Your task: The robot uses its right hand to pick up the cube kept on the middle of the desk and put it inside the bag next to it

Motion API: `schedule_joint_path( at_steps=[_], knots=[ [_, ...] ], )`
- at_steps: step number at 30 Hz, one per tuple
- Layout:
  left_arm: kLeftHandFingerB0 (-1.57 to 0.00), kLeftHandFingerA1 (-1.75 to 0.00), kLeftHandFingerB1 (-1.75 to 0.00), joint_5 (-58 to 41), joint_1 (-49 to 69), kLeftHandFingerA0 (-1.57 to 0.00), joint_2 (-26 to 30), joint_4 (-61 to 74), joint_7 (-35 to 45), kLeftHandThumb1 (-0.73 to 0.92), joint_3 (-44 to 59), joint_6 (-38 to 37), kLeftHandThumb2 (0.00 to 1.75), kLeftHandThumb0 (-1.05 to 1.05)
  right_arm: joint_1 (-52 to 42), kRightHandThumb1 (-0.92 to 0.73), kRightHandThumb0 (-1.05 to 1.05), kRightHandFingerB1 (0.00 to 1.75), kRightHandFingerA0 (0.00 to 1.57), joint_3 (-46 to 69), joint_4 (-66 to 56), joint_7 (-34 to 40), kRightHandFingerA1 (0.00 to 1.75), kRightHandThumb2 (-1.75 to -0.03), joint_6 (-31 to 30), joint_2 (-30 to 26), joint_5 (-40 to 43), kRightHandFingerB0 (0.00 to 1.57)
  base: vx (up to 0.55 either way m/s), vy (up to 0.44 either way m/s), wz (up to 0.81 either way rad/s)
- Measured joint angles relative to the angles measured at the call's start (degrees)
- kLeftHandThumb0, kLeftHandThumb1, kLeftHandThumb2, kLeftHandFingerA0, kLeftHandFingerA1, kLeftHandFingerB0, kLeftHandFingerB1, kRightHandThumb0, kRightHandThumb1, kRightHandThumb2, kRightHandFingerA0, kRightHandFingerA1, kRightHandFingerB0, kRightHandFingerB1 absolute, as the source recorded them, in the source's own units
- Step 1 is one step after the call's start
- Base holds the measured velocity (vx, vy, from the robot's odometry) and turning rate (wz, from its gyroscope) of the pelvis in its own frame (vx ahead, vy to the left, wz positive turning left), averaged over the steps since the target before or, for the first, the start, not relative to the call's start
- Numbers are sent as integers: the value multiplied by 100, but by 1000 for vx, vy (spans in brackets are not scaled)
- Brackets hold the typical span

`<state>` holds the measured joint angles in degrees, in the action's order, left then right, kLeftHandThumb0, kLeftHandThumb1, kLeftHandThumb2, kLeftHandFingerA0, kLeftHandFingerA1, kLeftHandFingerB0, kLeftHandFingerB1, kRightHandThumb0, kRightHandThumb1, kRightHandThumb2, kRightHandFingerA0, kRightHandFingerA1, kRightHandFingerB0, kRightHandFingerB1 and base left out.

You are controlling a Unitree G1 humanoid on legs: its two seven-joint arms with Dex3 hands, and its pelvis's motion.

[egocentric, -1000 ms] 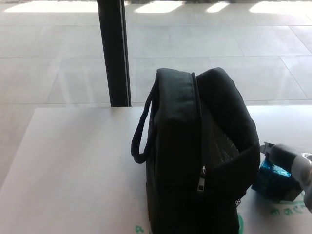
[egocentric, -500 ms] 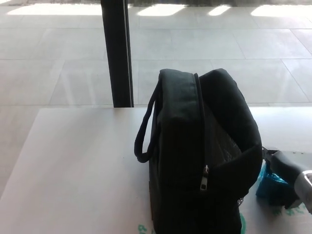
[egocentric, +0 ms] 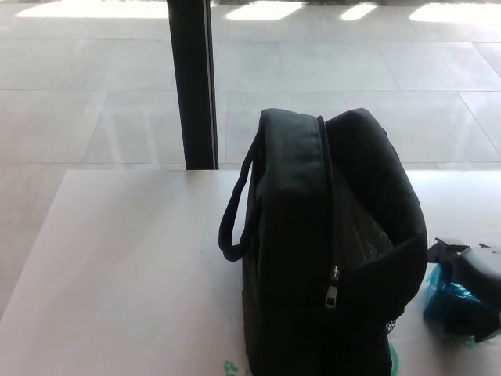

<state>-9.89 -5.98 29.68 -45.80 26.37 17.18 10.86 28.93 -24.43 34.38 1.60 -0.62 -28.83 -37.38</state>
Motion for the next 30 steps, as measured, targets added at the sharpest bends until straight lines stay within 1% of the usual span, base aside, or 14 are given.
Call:
schedule_joint_path(
  at_steps=[3,7,8,10,11,12,13,14,22,23,24,25,28,30],
  knots=[
    [-35,-59,-47,1,35,-37,0,19,-2,61,2,1,58,-74,-36,-58,-19,144,98,208,15,91,175,-97,132,0,50,70,0,0,0],
    [-35,-58,-47,-35,36,-37,-3,14,-23,61,122,6,58,-74,-8,-62,-19,140,88,624,-92,141,175,-105,261,-10,161,77,0,0,0],
    [-32,-61,-54,-39,35,-34,-3,13,-25,45,136,6,84,-77,22,-62,-19,137,89,693,-107,144,175,-107,277,-12,181,79,0,0,0],
    [-36,-59,-47,-40,34,-39,-3,5,-27,60,149,6,58,-73,110,-61,-19,138,88,842,-125,143,175,-107,309,-21,223,78,0,0,0],
    [-34,-58,-46,-41,30,-37,-3,-11,-30,62,159,6,58,-75,176,-55,-24,115,115,937,-146,139,134,-114,327,-45,253,91,0,0,0],
    [-38,-61,-49,-40,27,-40,-3,-26,-33,61,159,6,58,-73,256,-55,-18,148,88,1038,-154,136,175,-113,361,-86,294,77,0,0,0],
    [-29,-67,-55,-40,27,-42,-3,-36,-41,43,162,5,92,-69,321,-55,-17,148,87,1127,-154,136,175,-113,392,-113,323,76,0,0,0],
    [-33,-60,-48,-40,27,-39,-3,-38,-43,63,164,5,60,-70,356,-56,-18,147,88,1170,-155,136,175,-114,407,-130,341,76,0,0,0],
    [-34,-59,-47,-27,79,-36,-5,-15,-43,63,145,-2,58,-76,809,-56,-14,146,96,1681,-166,36,175,-105,524,-232,651,72,0,0,0],
    [-35,-57,-46,-26,80,-36,-4,-20,-42,64,142,-2,61,-76,860,-53,-15,150,95,1732,-173,14,171,-122,513,-226,691,82,0,0,0],
    [-35,-57,-47,-21,85,-36,-3,-22,-41,65,127,-2,60,-75,928,-46,-19,124,115,1811,-195,-14,137,-116,507,-200,754,97,0,0,0],
    [-31,-63,-55,-13,95,-38,-2,-24,-41,46,111,-2,93,-73,982,-47,-20,123,114,1874,-224,-24,136,-115,507,-156,817,94,0,0,0],
    [-39,-59,-49,-10,111,-39,-2,-28,-46,62,107,-2,59,-74,1192,-51,-16,154,83,2009,-341,-79,172,-111,507,9,982,74,0,0,0],
    [-39,-59,-49,-12,111,-39,-2,-55,-49,60,117,-2,59,-74,1293,-52,-13,138,86,2048,-394,-117,169,-98,495,90,1056,79,0,0,0]
  ],
)
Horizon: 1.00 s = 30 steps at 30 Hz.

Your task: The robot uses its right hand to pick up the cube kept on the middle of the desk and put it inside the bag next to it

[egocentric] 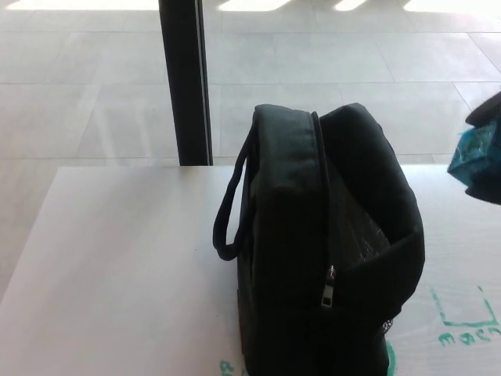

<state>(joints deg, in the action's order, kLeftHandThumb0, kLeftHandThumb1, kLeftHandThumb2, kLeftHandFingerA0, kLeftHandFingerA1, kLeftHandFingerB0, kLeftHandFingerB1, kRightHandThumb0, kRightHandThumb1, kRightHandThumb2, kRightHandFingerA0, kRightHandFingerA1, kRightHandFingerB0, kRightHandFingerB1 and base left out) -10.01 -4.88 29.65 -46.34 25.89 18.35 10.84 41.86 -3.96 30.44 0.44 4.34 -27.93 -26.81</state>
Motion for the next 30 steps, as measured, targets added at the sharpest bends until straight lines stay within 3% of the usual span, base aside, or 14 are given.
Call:
schedule_joint_path(
  at_steps=[1,2,4,5,12,14,19,21,22,23,27,28,29,30],
  knots=[
    [-32,-64,-56,-2,0,-38,0,-21,-5,44,11,1,92,-73,99,-51,-15,148,83,-1,-66,-25,175,-107,-4,77,41,75,0,0,0],
    [-39,-60,-49,-1,2,-40,0,-23,-7,62,15,1,58,-72,155,-49,-15,154,84,-5,-115,-52,175,-113,-3,118,64,77,0,0,0],
    [-37,-59,-48,-1,30,-39,-1,3,-38,62,21,4,58,-72,279,-47,-19,156,86,-29,-206,-111,175,-119,3,274,138,77,0,0,0],
    [-31,-67,-57,-1,34,-41,-1,18,-47,43,21,4,91,-68,324,-48,-19,157,86,-59,-261,-136,175,-119,8,351,165,77,0,0,0],
    [-37,-58,-48,-9,89,-41,-19,44,-112,62,48,-1,59,-75,348,-52,-18,158,89,-467,-1213,-438,175,-117,-190,801,240,75,0,0,0],
    [-38,-57,-47,6,100,-40,-19,30,-110,62,-1,-3,59,-76,323,-51,-26,128,119,-613,-1511,-523,140,-115,-273,901,236,97,0,0,0],
    [-34,-62,-55,4,118,-36,-20,38,-142,44,15,9,84,-76,220,-51,-20,157,91,-885,-1919,-699,175,-118,-394,970,194,78,0,0,0],
    [-37,-60,-48,-11,125,-40,-20,42,-154,61,49,11,58,-71,152,-47,-22,151,93,-948,-2083,-757,175,-121,-412,966,171,82,0,0,0],
    [-28,-67,-55,-13,126,-42,-20,43,-160,42,53,11,92,-69,134,-47,-29,124,119,-962,-2122,-769,139,-115,-409,963,163,97,0,0,0],
    [-30,-68,-56,-15,129,-44,-21,51,-173,40,57,9,90,-67,95,-49,-20,151,88,-1024,-2229,-795,175,-112,-392,924,122,76,0,0,0],
    [-31,-68,-57,-35,112,-43,-45,27,-216,40,117,9,90,-67,72,-50,-18,155,87,-1139,-2365,-822,175,-113,-271,673,-56,72,0,0,0],
    [-38,-61,-49,-38,110,-41,-46,19,-223,60,130,9,58,-71,79,-46,-24,126,120,-1142,-2359,-822,142,-116,-251,615,-96,98,0,0,0],
    [-38,-60,-49,-37,112,-41,-46,28,-225,60,125,9,58,-70,131,-44,-17,152,92,-1143,-2267,-818,175,-121,-194,552,-129,79,0,0,0],
    [-36,-63,-56,-37,114,-37,-46,34,-225,45,125,9,85,-75,208,-47,-25,126,123,-1143,-2151,-803,142,-118,-144,484,-178,99,0,0,0]
  ],
)
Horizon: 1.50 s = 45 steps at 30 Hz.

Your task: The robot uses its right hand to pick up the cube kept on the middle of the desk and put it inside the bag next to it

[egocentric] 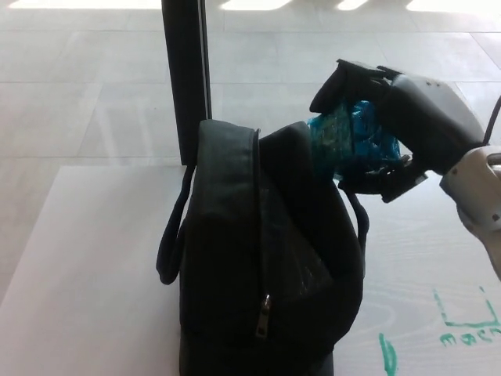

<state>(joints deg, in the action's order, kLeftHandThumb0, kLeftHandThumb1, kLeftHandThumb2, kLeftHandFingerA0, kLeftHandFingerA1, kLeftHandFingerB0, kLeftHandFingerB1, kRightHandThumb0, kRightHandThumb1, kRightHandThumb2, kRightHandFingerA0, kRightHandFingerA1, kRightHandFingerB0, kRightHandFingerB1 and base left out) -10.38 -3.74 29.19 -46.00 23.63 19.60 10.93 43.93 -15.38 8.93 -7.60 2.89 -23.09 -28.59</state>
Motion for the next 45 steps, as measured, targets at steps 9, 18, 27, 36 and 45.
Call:
schedule_joint_path(
  at_steps=[9,18,27,36,45],
  knots=[
    [-32,-58,-46,2,27,-36,1,2,20,63,-23,-2,59,-70,766,-45,-24,148,96,21,502,-2,175,-123,186,-215,-194,82,0,0,0],
    [-21,-61,-49,32,108,-34,40,-116,119,50,-125,-35,96,-79,1220,-50,-24,155,96,-33,184,-197,175,-115,197,-27,-254,82,0,0,0],
    [-27,-65,-53,29,130,-40,42,-154,161,42,-103,-109,91,-70,923,-52,-24,154,92,-271,-517,-707,175,-105,31,136,-241,80,0,0,0],
    [-28,-65,-54,25,79,-40,42,-203,160,42,-87,-110,92,-70,279,-49,-22,147,89,-468,-689,-1156,175,-96,126,-225,-267,77,0,0,0],
    [-35,-58,-46,28,68,-38,43,-163,141,62,-90,-134,58,-74,-87,-54,-28,135,92,-599,-871,-1390,175,-82,96,-99,-277,79,0,0,0]
  ],
)
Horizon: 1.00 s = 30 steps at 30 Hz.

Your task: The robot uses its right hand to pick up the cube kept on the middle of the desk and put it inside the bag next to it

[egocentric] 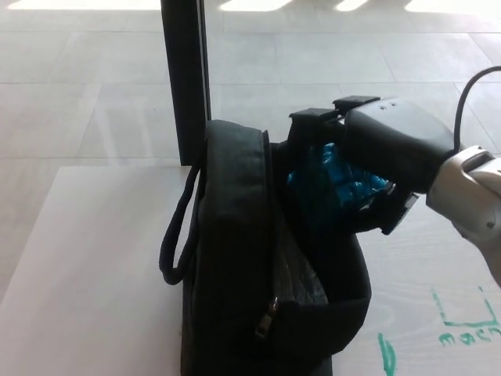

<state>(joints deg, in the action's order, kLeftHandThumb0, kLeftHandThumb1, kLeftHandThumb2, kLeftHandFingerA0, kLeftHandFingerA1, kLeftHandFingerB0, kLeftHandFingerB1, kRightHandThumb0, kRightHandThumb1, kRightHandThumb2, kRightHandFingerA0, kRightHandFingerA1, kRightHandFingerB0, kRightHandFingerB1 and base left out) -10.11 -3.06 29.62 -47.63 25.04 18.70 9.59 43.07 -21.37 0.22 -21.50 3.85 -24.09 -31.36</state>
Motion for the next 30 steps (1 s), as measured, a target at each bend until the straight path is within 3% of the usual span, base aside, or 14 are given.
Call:
schedule_joint_path(
  at_steps=[1,2,5,6,7,10,11,15,17,22,23,25,28,30],
  knots=[
    [-21,-63,-51,0,0,-34,0,0,3,47,-2,0,95,-74,0,-52,-27,145,92,-35,-3,-7,175,-86,-5,51,-4,77,0,0,0],
    [-35,-58,-46,0,0,-37,0,-1,11,63,-5,0,58,-72,0,-49,-26,156,91,-70,-4,-16,175,-91,-9,127,-10,72,0,0,0],
    [-32,-59,-45,-6,-2,-36,0,-6,26,63,3,0,59,-72,25,-57,-31,90,92,-159,-4,-24,173,-78,3,318,-21,84,0,0,0],
    [-19,-64,-50,-8,-4,-35,0,-11,31,46,6,0,95,-70,33,-54,-28,116,91,-177,-4,-24,175,-88,14,351,-22,78,0,0,0],
    [-36,-56,-44,-7,-13,-39,3,-27,41,61,3,0,58,-72,61,-45,-24,156,89,-228,-5,-32,175,-96,20,412,-33,73,0,0,0],
    [-21,-64,-50,-4,-31,-37,6,-37,37,47,0,6,94,-75,219,-46,-23,165,88,-413,-7,-85,175,-100,24,543,-115,74,0,0,0],
    [-33,-58,-45,-5,-40,-36,7,-30,38,61,-1,14,61,-72,286,-48,-25,156,89,-484,-10,-107,175,-101,32,558,-166,78,0,0,0],
    [-38,-57,-47,-5,-55,-35,12,-41,39,58,1,41,58,-75,465,-57,-28,129,94,-710,20,-129,175,-81,143,480,-405,86,0,0,0],
    [-23,-63,-51,-9,-70,-34,12,-61,38,44,13,58,91,-76,573,-63,-30,121,93,-825,96,-124,175,-78,241,358,-582,86,0,0,0],
    [-30,-58,-45,-19,-68,-34,17,-18,50,60,32,106,58,-69,831,-70,-34,94,94,-998,156,-321,163,-80,281,147,-901,84,0,0,0],
    [-19,-63,-49,-24,-60,-33,18,-7,63,46,35,109,92,-76,870,-68,-33,92,92,-1009,151,-396,166,-75,279,103,-950,82,0,0,0],
    [-19,-63,-49,-23,-61,-33,20,-19,82,46,35,109,92,-76,879,-68,-33,92,92,-1019,123,-533,166,-75,246,64,-1030,82,0,0,0],
    [-37,-59,-47,-24,-66,-39,19,-27,82,58,61,112,58,-73,879,-65,-43,44,86,-1039,69,-743,130,-59,184,39,-1132,33,0,0,0],
    [-27,-66,-54,-20,-70,-40,18,-23,60,40,68,114,90,-71,880,-44,-65,28,32,-1059,24,-888,67,-82,119,34,-1180,4,0,0,0]
  ],
)
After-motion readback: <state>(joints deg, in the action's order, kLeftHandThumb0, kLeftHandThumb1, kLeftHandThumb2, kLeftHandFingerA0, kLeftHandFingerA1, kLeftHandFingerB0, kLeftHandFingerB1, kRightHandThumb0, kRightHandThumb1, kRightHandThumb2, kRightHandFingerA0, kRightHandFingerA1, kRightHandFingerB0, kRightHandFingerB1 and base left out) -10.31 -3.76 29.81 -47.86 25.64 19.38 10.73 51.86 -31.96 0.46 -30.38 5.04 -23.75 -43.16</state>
